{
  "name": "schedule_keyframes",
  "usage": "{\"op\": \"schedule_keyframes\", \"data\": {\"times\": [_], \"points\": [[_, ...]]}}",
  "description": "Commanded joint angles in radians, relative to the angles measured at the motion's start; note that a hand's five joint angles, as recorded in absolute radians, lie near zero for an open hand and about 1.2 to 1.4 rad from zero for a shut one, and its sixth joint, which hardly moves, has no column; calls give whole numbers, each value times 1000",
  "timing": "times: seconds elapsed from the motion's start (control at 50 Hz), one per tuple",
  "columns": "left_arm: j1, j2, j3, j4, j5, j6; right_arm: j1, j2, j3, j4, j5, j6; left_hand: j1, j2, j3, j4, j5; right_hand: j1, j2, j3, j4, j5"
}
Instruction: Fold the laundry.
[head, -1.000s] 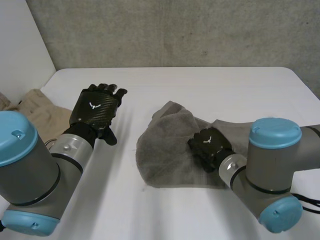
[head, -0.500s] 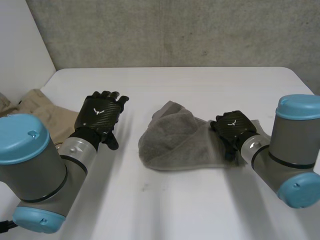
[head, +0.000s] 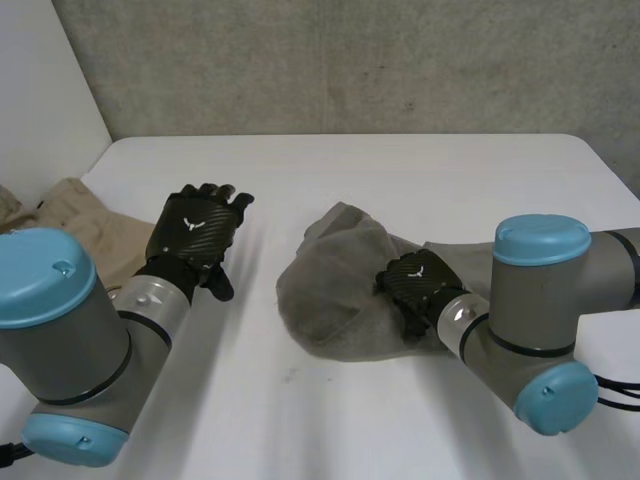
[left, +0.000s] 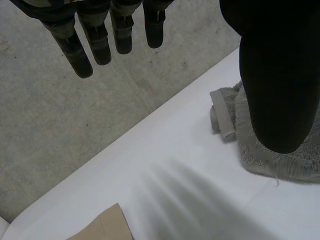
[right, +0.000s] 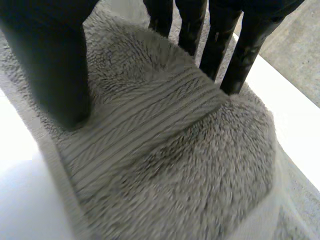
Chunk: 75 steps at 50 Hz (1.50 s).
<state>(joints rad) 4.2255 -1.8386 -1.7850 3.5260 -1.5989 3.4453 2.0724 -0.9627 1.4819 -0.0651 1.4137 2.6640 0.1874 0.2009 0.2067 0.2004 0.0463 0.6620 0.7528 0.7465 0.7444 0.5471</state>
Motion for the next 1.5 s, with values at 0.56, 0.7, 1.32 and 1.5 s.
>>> {"op": "schedule_keyframes", "data": {"times": [0.56,0.7,1.32,1.5], "points": [[-42,-312,266,37,195,-259,-17,-424,-239,353,-55,10,5,-8,-14,-8,-28,734,643,650,652,675],[-61,-361,292,24,200,-342,-15,-473,-252,355,-61,68,26,13,7,13,-7,734,643,650,652,675],[-167,-386,369,-35,189,-624,-23,-553,-203,353,-61,137,1209,1195,1190,1196,1175,734,643,650,652,675],[-4,-110,285,-36,66,-560,-139,-551,-210,360,-74,116,1209,1195,1190,1196,1175,734,643,650,652,675]]}}
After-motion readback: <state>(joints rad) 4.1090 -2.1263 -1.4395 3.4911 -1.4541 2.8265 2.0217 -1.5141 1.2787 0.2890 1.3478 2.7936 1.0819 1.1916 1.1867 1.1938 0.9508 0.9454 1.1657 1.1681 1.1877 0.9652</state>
